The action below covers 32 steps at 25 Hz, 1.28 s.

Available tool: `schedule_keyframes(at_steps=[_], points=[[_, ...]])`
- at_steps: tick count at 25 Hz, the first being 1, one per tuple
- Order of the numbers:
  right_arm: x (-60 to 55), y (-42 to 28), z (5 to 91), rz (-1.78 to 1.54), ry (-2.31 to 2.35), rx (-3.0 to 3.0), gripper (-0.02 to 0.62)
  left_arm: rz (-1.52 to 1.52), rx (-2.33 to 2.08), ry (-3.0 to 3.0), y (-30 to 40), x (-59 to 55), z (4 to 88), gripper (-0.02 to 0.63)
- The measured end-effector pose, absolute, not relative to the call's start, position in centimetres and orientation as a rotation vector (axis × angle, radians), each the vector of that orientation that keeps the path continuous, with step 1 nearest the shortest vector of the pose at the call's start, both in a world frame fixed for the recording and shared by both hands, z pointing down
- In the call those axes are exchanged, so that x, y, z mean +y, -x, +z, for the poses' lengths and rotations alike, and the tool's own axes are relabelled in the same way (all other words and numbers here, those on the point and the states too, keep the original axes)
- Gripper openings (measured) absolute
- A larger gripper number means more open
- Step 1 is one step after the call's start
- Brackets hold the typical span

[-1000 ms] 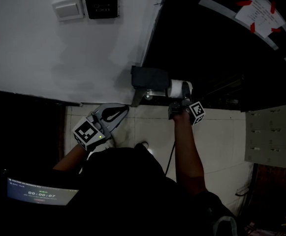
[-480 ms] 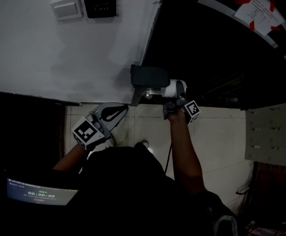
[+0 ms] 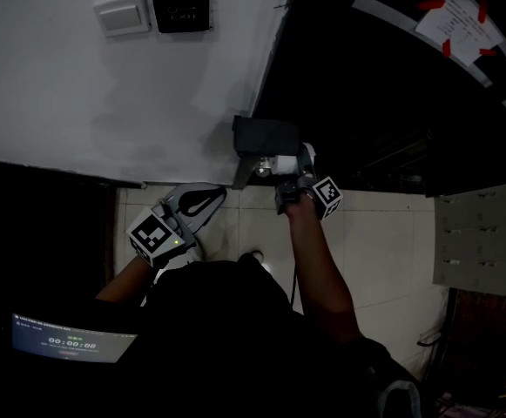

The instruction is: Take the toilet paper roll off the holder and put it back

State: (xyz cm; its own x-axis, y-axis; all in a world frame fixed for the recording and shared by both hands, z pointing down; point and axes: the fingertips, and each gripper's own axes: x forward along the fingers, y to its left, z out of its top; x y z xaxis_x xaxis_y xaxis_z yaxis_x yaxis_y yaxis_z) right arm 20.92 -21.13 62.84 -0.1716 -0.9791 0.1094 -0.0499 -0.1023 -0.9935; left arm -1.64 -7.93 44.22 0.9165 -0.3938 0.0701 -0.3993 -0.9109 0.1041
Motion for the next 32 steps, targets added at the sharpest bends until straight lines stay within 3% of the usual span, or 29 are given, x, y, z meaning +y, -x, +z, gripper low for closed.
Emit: schedule_keyframes(at_steps=[17,32], points=[[-20.9,-12.5,62.8,-1.455,1.185,1.351,0.453,0.07,-0.632,-2.953,1.8,-8.1,44.1,0.002],[-19.1,-12.5,62.4,-1.429,1.156,1.44,0.457,0.075,-0.62,-2.951,1.5,-8.0,44.2,0.002]])
